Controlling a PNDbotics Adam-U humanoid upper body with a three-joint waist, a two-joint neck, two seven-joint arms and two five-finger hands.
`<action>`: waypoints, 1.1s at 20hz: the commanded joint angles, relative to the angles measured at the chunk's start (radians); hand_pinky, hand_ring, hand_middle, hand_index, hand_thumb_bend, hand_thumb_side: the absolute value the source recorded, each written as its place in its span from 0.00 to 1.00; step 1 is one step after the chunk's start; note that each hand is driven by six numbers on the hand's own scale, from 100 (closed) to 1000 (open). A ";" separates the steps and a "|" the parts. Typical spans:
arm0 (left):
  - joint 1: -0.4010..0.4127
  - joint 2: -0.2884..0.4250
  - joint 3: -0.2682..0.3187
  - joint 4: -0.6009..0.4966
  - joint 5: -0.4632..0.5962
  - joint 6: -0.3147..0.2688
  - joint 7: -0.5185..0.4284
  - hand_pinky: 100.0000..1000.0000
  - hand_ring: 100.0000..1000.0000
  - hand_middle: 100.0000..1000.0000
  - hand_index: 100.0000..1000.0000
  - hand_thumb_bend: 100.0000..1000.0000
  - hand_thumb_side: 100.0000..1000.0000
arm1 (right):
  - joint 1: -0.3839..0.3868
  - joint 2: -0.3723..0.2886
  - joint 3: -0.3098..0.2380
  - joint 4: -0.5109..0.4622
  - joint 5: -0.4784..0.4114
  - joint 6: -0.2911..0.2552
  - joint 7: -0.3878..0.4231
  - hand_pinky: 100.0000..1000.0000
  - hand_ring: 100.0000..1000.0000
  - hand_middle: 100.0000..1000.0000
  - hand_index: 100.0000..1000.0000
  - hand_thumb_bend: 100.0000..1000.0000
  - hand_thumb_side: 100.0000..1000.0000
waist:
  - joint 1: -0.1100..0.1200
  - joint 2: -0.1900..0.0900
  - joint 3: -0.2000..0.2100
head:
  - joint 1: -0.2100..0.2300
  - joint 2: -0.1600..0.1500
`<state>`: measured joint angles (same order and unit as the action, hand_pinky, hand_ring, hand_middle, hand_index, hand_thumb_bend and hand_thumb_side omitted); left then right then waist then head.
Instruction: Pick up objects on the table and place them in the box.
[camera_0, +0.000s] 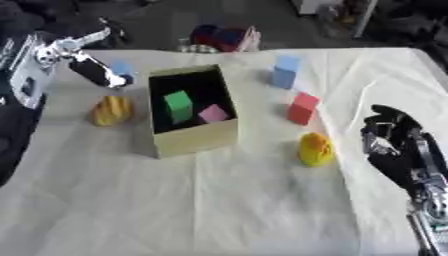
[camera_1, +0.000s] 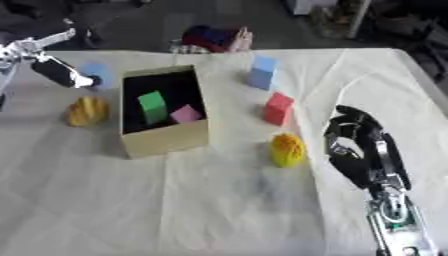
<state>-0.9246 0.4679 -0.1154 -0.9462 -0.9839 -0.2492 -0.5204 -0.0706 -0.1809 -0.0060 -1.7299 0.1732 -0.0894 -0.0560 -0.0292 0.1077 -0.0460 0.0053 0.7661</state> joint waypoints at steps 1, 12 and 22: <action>-0.015 0.019 0.029 0.068 -0.066 0.020 -0.008 0.78 0.69 0.72 0.83 0.40 0.18 | -0.009 -0.016 -0.006 -0.009 -0.001 -0.001 -0.002 0.72 0.59 0.59 0.78 0.00 0.11 | -0.006 -0.013 0.001 | -0.003 0.004; 0.008 -0.039 0.049 0.196 -0.175 0.042 0.071 0.74 0.63 0.66 0.79 0.38 0.14 | -0.010 -0.012 -0.006 -0.008 -0.004 -0.001 -0.001 0.72 0.59 0.59 0.78 0.00 0.11 | -0.011 -0.008 -0.003 | 0.003 0.004; 0.029 -0.044 0.046 0.150 -0.160 0.085 0.293 0.62 0.38 0.34 0.54 0.20 0.02 | -0.010 -0.011 -0.008 -0.006 -0.004 -0.001 -0.003 0.72 0.59 0.59 0.78 0.00 0.12 | -0.009 -0.008 -0.007 | 0.002 0.004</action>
<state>-0.8784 0.4039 -0.0770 -0.7635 -1.1544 -0.1671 -0.2498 -0.0706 -0.1809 -0.0062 -1.7269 0.1732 -0.0899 -0.0564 -0.0292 0.1079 -0.0515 0.0067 0.7661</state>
